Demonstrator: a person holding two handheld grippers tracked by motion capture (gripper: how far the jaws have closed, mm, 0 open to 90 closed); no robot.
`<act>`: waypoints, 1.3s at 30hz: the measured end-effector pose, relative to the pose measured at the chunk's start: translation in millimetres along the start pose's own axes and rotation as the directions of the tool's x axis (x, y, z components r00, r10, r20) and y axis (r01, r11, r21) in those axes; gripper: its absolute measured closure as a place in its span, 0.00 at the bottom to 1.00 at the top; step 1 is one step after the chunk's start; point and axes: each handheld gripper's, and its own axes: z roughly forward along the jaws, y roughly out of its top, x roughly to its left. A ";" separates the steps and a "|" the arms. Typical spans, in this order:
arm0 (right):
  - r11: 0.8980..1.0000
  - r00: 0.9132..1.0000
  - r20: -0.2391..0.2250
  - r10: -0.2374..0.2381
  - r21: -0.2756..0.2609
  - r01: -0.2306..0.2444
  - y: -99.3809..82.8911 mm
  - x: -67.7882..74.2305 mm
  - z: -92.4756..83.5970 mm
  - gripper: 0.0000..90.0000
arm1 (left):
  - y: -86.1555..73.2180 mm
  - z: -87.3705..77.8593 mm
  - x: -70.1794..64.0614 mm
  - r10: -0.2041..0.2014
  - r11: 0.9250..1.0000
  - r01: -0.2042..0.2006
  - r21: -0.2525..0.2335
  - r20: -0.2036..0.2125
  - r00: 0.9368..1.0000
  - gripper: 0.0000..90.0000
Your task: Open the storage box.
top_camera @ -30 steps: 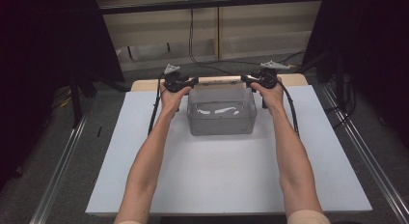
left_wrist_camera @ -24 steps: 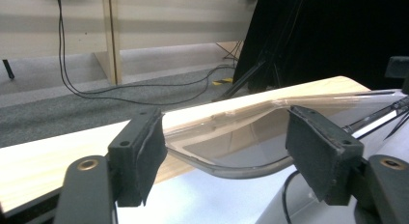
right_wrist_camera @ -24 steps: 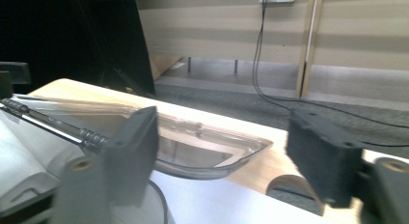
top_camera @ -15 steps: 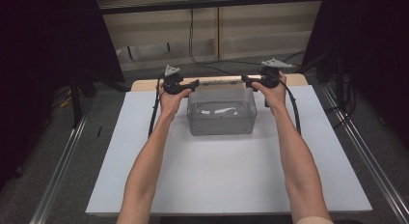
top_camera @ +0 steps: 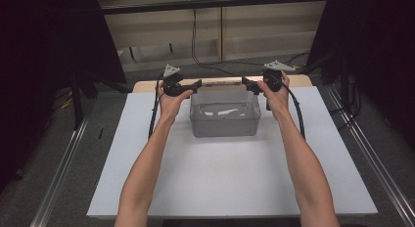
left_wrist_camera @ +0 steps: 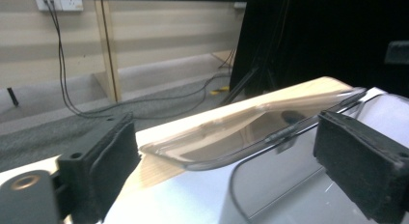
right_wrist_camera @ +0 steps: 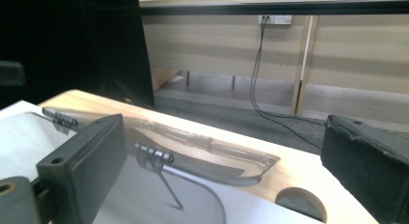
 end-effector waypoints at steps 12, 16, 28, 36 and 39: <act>0.999 1.000 0.024 -0.011 -0.033 0.012 -3.7 12.2 -25.8 0.00 | -0.8 -32.9 -9.1 0.067 0.997 -0.067 -0.046 -0.004 0.998 0.03; 0.998 0.999 0.036 -0.015 -0.054 0.016 -4.7 16.6 -34.3 0.00 | -0.3 -47.1 -15.9 0.091 0.993 -0.092 -0.073 -0.016 0.996 0.03; 0.995 0.998 0.055 -0.034 -0.092 0.039 -7.0 26.3 -54.1 0.01 | -19.2 -71.4 -24.2 0.039 0.995 -0.040 -0.087 -0.017 0.999 0.02; 0.992 0.997 0.068 -0.035 -0.115 0.043 -11.4 30.0 -70.9 0.01 | -26.3 -91.4 -23.8 0.006 0.992 -0.008 -0.124 -0.019 1.000 0.02; 0.991 0.997 0.071 -0.033 -0.124 0.042 -10.8 33.4 -77.5 0.00 | -30.4 -99.9 -25.8 -0.003 0.990 -0.002 -0.140 -0.038 0.999 0.02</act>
